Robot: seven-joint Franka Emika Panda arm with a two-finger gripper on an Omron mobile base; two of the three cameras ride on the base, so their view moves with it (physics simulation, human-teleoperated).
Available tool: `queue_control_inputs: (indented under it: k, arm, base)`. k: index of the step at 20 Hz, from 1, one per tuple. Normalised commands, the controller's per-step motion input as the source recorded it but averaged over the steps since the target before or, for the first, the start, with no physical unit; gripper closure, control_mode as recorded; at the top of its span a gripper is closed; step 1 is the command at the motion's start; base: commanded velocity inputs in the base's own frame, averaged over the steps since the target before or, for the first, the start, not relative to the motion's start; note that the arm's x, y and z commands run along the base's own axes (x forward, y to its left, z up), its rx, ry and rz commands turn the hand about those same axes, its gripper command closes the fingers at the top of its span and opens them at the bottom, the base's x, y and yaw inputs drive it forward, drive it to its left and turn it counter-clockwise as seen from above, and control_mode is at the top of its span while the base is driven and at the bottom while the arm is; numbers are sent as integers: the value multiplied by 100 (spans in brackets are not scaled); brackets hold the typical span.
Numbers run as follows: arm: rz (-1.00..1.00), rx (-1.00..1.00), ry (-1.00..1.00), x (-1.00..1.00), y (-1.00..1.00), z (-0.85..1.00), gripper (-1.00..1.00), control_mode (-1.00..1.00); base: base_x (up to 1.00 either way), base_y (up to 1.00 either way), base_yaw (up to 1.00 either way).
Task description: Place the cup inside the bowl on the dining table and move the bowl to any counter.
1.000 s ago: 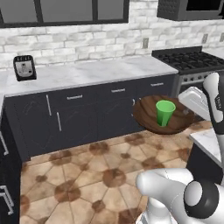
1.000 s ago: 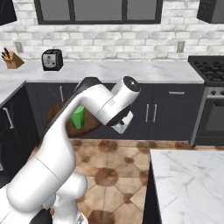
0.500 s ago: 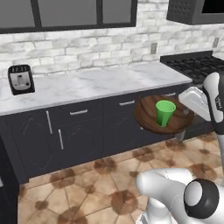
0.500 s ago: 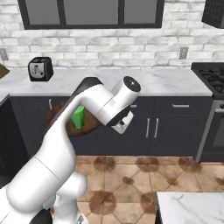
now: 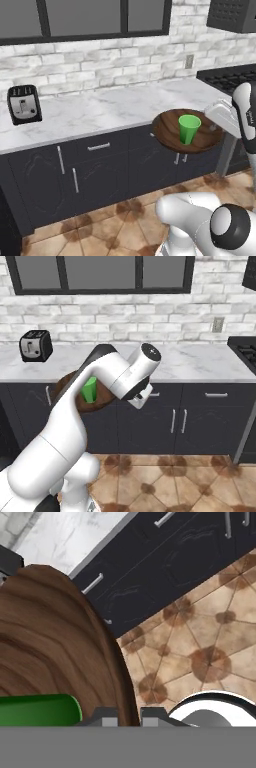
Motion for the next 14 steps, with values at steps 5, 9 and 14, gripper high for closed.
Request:
queue_control_inputs:
  k: [5,9,14]
  arm:
    - [0,0,0,0,0,0,100,100]
    - [0,0,0,0,0,0,100,100]
    - [0,0,0,0,0,0,100,100]
  base:
    - [61,8,0]
    - [63,7,0]
    - [61,14,0]
